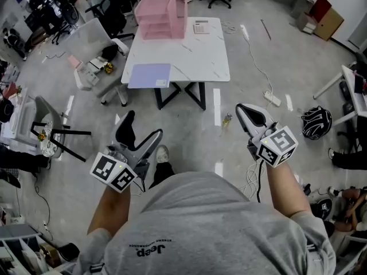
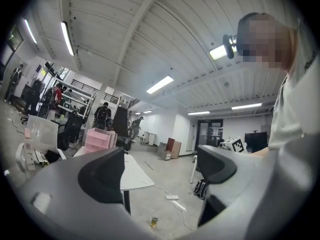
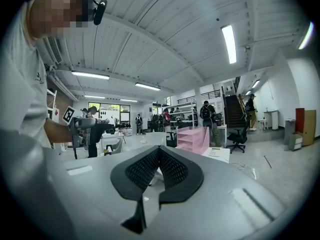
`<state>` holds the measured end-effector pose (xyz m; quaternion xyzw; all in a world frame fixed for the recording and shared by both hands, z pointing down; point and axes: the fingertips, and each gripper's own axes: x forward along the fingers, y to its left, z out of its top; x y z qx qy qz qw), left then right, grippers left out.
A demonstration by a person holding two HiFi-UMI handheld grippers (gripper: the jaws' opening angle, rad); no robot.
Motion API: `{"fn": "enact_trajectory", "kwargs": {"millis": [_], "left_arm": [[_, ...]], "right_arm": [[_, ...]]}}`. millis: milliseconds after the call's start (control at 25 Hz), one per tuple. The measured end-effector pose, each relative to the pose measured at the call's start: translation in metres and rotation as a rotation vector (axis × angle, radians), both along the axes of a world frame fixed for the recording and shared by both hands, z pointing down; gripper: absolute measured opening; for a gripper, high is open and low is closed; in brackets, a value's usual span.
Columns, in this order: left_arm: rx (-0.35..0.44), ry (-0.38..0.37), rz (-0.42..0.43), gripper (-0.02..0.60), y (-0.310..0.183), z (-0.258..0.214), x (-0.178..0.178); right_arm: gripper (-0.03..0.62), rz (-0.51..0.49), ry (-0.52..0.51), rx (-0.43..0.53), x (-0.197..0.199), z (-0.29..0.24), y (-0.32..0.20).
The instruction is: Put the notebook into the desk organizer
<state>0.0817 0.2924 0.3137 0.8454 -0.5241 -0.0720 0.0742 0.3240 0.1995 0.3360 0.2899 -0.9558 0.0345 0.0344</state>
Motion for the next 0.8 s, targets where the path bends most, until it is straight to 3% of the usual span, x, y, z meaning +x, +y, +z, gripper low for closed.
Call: {"fn": "enact_trajectory", "kwargs": {"millis": [200, 600, 800], "left_arm": [[0.007, 0.01, 0.063, 0.483, -0.075, 0.016, -0.038], [0.046, -0.043, 0.269, 0.483, -0.28, 0.004, -0.149], [0.039, -0.038, 0.295, 0.483, -0.347, 0.002, -0.19]], "right_arm": [[0.002, 0.048, 0.016, 0.016, -0.032, 0.009, -0.063], [0.002, 0.16, 0.007, 0.03, -0.164, -0.014, -0.229], [0.002, 0.177, 0.013, 0.034, -0.206, -0.022, -0.292]]}}
